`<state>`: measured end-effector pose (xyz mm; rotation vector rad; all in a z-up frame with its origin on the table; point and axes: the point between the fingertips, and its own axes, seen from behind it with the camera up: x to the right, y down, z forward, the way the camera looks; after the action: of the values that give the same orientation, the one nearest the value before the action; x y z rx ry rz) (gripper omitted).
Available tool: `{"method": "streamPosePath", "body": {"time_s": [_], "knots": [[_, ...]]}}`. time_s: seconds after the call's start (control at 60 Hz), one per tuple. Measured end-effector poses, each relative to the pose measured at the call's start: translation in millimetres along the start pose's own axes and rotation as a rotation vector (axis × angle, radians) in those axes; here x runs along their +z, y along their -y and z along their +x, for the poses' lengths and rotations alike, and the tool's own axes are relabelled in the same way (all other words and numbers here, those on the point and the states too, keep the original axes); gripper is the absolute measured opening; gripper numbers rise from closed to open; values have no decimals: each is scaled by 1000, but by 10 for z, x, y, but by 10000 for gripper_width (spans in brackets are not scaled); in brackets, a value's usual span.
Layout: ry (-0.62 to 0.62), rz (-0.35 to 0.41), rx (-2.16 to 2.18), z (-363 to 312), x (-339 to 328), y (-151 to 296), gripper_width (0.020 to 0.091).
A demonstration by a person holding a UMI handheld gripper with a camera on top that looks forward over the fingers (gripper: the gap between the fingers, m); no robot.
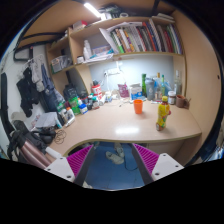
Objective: Pour water
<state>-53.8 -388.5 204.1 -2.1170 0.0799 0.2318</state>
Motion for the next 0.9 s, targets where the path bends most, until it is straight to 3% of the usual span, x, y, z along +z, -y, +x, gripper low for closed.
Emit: {"method": "streamPosePath", "body": {"time_s": [0.333,0.533,0.833,0.9], "knots": [[-68,98,-31,247,128,134,831],[-164,165,-40,1149,562,209,828],[-318,300,-141,2666,1929,617,831],[-328,297,-128,2888,2229,632,831]]}}
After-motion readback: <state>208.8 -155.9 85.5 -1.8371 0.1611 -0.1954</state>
